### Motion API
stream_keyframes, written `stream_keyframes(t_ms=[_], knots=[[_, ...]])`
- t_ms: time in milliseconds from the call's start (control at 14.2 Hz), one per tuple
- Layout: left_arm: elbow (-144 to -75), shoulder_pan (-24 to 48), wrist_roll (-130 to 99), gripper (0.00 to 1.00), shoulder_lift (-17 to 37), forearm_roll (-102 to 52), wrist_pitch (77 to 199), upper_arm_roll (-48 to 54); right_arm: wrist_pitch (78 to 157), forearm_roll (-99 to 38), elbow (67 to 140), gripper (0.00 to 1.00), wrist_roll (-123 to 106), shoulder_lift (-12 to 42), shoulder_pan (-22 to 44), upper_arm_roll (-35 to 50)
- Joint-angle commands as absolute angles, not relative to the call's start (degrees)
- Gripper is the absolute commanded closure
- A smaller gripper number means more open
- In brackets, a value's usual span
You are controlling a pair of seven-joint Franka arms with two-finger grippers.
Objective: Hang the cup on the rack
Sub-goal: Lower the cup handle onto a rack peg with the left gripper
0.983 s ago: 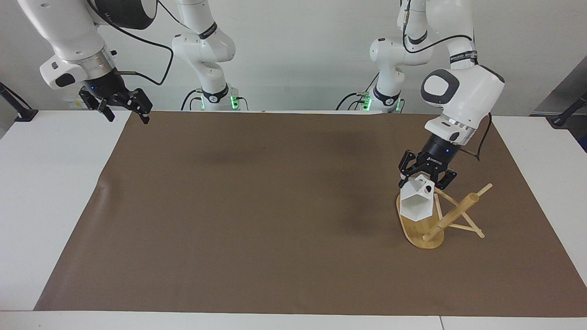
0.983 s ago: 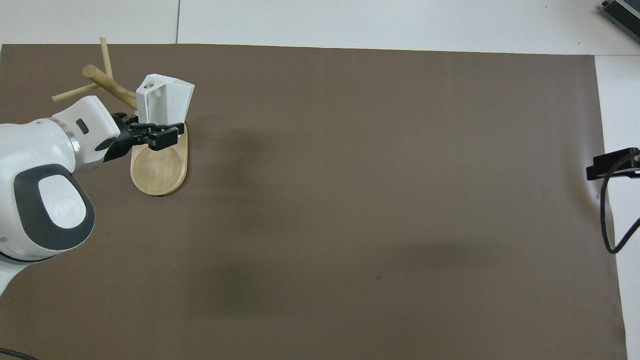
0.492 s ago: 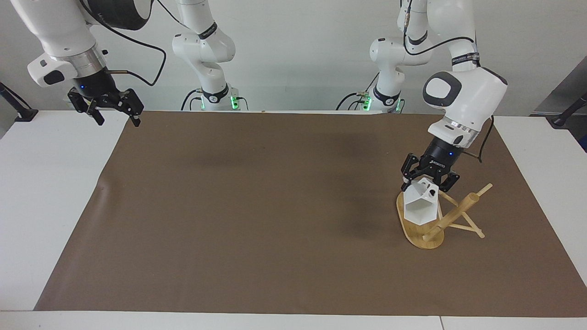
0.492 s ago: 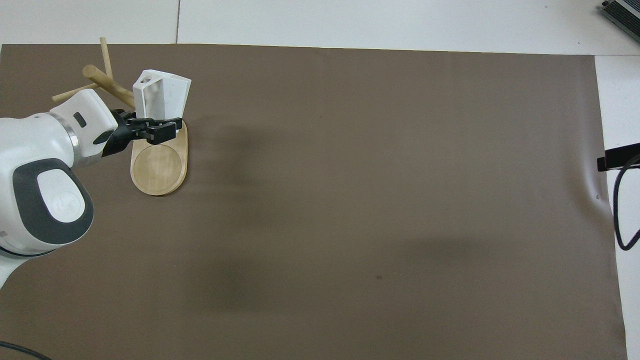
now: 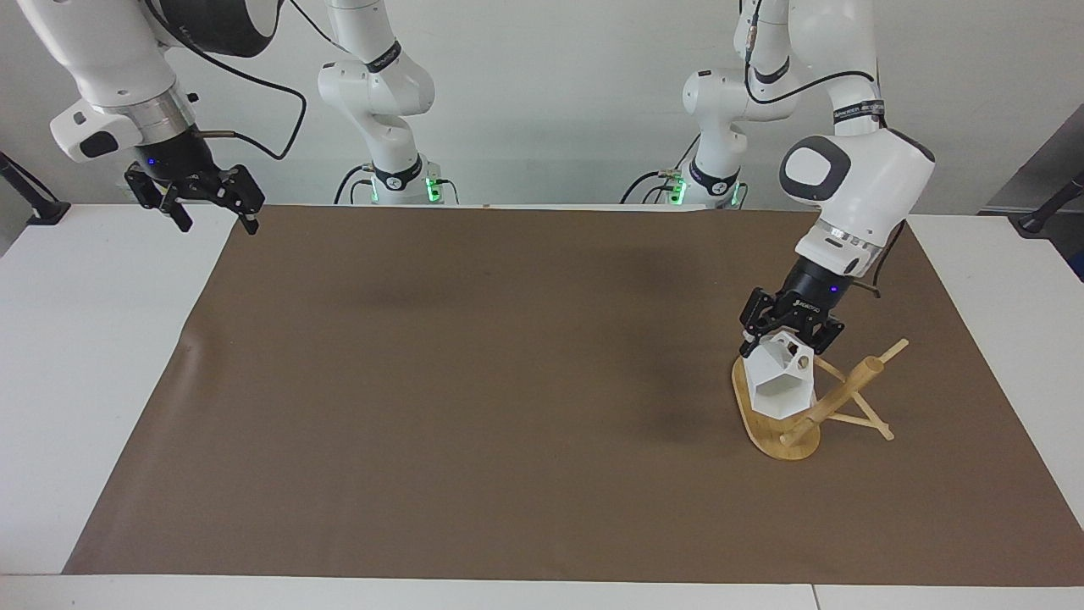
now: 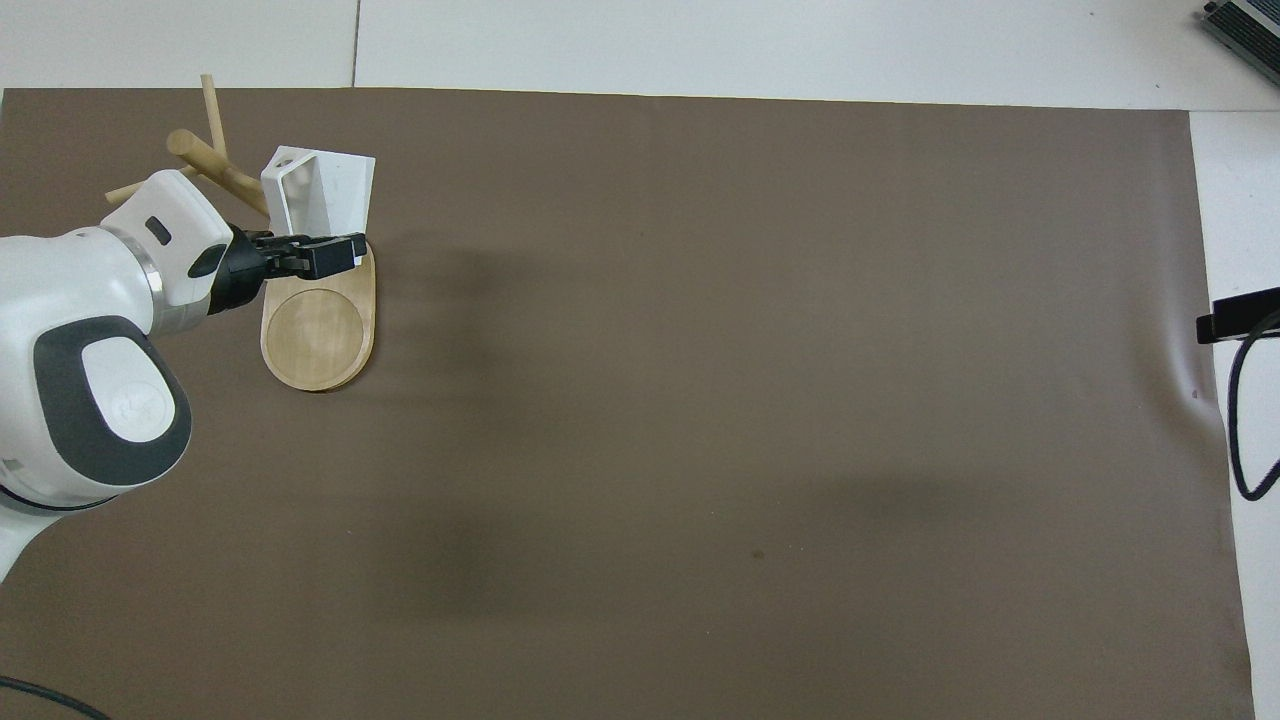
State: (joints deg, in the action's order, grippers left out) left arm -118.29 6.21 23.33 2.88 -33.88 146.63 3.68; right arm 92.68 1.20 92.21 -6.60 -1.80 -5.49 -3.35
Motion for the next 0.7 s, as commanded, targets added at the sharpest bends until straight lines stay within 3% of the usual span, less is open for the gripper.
stream_keyframes(t_ms=[0,632], knots=[[-119.5,5.7,21.9,1.00,2.4,-32.4,147.5,3.7,93.8,1.2,94.0,0.00,-7.0,-3.3,-6.2,-2.8],[-119.9,3.9,21.9,1.00,2.2,-32.4,146.9,3.6,93.1,1.2,94.2,0.00,-5.5,-3.4,-5.5,-2.6]])
